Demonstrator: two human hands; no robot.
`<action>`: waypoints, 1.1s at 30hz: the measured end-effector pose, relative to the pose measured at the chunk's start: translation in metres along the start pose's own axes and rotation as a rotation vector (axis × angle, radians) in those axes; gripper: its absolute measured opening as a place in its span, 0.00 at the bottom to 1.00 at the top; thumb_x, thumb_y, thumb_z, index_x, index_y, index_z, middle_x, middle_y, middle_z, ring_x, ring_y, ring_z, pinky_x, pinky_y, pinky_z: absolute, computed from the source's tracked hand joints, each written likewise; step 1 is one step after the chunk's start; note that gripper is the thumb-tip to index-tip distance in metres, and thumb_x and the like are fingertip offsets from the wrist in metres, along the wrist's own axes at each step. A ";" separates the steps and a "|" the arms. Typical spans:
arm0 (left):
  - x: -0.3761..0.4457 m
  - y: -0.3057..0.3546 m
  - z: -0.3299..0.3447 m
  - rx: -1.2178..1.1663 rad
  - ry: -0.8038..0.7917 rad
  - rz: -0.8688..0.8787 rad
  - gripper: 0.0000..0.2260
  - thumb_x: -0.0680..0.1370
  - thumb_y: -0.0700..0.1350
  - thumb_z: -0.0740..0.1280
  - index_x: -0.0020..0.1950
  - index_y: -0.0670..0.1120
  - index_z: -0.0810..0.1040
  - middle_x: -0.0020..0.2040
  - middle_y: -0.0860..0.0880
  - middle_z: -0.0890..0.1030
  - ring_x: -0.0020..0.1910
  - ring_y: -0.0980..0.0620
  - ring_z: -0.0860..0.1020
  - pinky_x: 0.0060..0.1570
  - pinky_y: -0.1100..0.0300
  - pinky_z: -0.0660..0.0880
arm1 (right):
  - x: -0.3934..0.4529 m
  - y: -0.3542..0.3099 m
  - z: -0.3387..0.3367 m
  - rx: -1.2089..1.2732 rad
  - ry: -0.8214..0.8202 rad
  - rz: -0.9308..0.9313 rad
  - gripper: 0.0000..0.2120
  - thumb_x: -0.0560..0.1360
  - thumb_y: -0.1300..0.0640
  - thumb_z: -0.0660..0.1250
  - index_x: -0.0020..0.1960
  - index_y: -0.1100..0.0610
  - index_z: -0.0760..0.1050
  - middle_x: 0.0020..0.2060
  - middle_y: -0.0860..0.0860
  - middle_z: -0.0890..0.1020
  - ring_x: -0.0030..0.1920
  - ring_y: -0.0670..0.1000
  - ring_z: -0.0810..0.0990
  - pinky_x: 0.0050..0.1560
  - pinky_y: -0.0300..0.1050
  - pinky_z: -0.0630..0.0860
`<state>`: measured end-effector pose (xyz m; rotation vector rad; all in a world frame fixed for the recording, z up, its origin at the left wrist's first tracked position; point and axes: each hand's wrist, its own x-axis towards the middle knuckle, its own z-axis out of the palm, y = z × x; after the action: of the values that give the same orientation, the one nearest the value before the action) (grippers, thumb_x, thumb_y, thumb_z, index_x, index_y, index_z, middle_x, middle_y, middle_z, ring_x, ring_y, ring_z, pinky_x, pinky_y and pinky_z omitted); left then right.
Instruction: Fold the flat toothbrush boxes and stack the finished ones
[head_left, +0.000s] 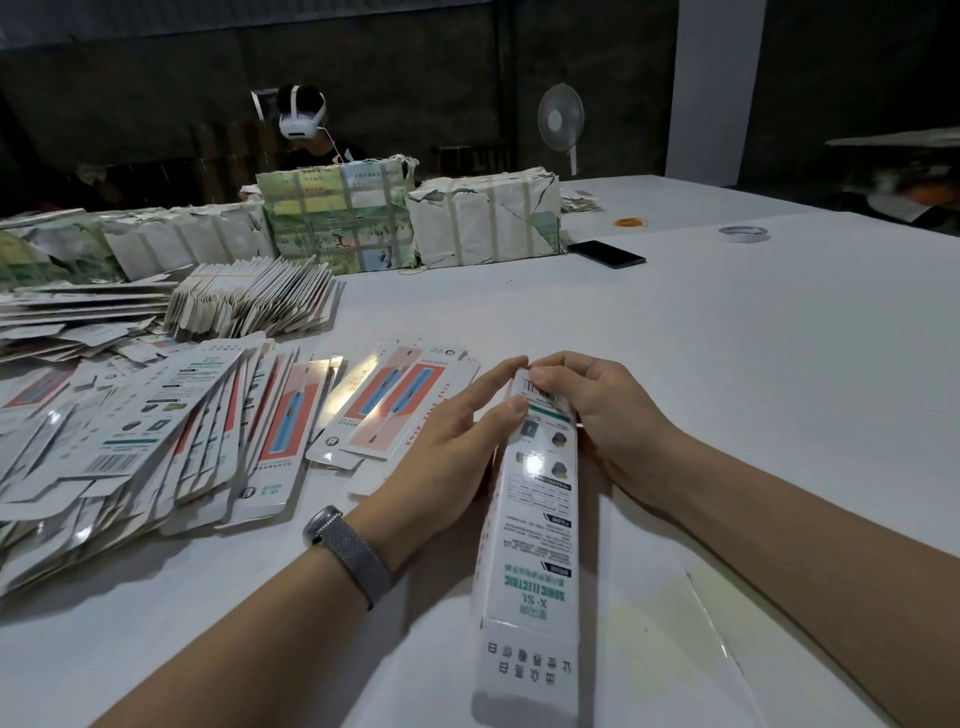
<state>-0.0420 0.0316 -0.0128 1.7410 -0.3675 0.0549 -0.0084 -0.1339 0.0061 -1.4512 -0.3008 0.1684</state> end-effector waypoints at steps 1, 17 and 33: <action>0.000 0.000 0.000 -0.005 0.004 -0.002 0.21 0.77 0.56 0.63 0.71 0.64 0.71 0.54 0.48 0.86 0.49 0.49 0.86 0.48 0.55 0.80 | 0.000 0.000 0.000 -0.001 0.005 -0.007 0.06 0.80 0.58 0.66 0.45 0.58 0.79 0.32 0.53 0.83 0.33 0.52 0.83 0.34 0.44 0.80; -0.003 0.009 -0.001 -0.085 -0.063 -0.041 0.22 0.77 0.54 0.64 0.71 0.65 0.69 0.55 0.47 0.86 0.51 0.45 0.85 0.48 0.55 0.81 | 0.000 0.000 0.002 -0.013 0.098 -0.074 0.14 0.80 0.58 0.65 0.36 0.52 0.79 0.32 0.54 0.82 0.32 0.54 0.82 0.35 0.47 0.78; -0.004 0.009 -0.004 -0.033 0.028 -0.013 0.17 0.78 0.52 0.61 0.67 0.60 0.72 0.50 0.51 0.86 0.44 0.50 0.85 0.40 0.60 0.81 | -0.001 0.005 0.002 -0.069 0.012 -0.127 0.12 0.79 0.47 0.61 0.42 0.45 0.81 0.36 0.51 0.83 0.38 0.51 0.81 0.38 0.47 0.75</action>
<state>-0.0479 0.0353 -0.0043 1.7078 -0.3354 0.0635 -0.0099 -0.1316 0.0014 -1.4958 -0.3917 0.0468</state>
